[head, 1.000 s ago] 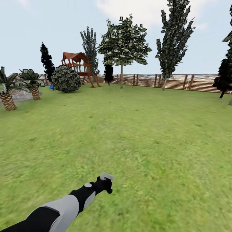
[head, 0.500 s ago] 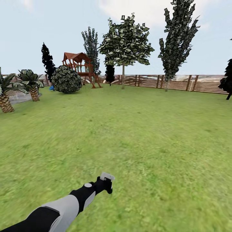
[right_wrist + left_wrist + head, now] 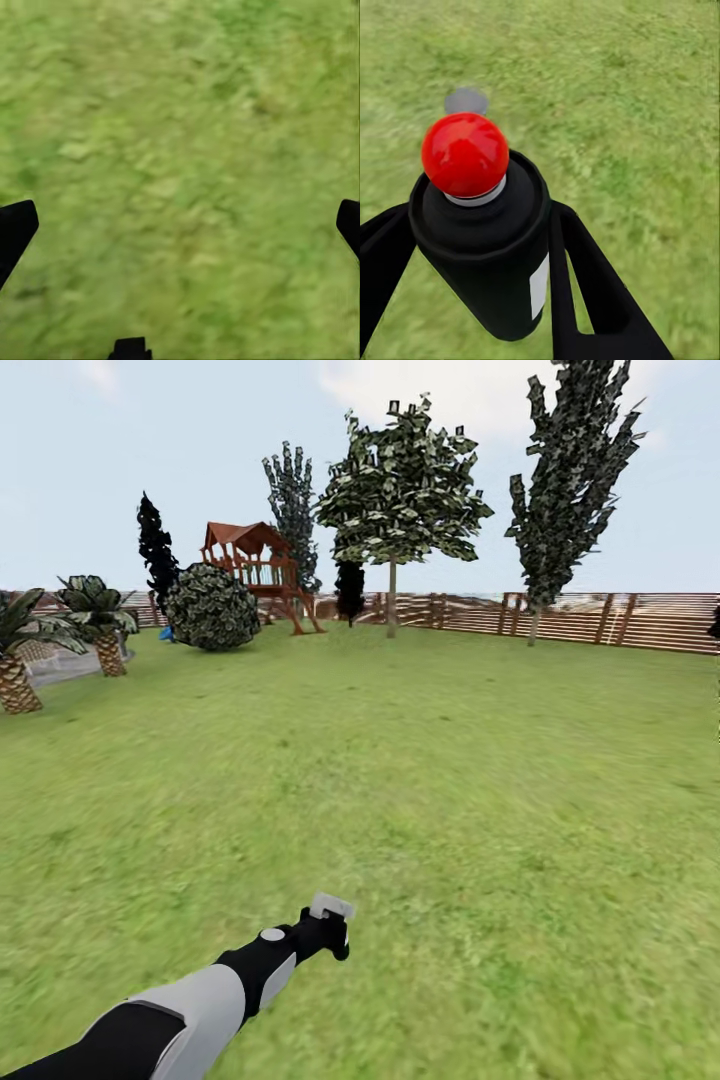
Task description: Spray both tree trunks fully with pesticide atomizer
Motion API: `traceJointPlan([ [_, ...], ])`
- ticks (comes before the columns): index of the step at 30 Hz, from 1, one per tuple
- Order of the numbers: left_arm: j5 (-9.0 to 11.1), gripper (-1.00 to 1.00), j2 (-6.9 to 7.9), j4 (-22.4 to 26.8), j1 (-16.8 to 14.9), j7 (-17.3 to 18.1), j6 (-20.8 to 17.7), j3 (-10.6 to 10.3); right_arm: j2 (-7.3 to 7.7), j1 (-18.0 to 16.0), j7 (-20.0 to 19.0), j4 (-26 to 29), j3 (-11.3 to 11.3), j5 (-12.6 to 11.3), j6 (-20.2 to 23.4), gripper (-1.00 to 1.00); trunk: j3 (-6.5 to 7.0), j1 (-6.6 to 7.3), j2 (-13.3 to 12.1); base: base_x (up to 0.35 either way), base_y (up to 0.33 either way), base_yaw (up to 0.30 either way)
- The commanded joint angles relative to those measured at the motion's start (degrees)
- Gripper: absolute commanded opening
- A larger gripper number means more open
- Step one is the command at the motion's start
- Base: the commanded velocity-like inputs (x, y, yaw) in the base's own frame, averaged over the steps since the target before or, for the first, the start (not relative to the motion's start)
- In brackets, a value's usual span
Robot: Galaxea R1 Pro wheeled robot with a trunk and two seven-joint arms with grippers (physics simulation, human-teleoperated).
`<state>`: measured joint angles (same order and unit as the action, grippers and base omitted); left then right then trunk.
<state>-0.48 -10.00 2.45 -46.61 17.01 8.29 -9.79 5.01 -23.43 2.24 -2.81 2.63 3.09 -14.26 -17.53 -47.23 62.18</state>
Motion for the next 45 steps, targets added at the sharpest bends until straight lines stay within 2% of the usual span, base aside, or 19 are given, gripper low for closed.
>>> traceJointPlan([
  [1, -0.04, -1.0, 0.0, -0.08, -0.06, 0.0, 0.32, -0.21, 0.0, -0.12, 0.15, -0.27, 0.27, 0.34, -0.42, 1.0, -0.07, -0.08, 0.04, 0.7, 0.0, -0.178],
  [12, -0.04, -1.0, 0.0, -0.08, -0.06, 0.07, 0.32, -0.16, -0.03, -0.09, 0.13, -0.27, 0.27, 0.34, -0.4, 1.0, -0.04, -0.08, 0.04, 0.7, 0.0, -0.105],
  [45, -0.04, -1.0, 0.0, -0.08, -0.06, 0.11, 0.32, -0.17, -0.09, -0.04, 0.15, -0.27, 0.27, 0.34, -0.41, 1.0, -0.04, -0.08, 0.04, 0.7, 0.0, -0.014],
])
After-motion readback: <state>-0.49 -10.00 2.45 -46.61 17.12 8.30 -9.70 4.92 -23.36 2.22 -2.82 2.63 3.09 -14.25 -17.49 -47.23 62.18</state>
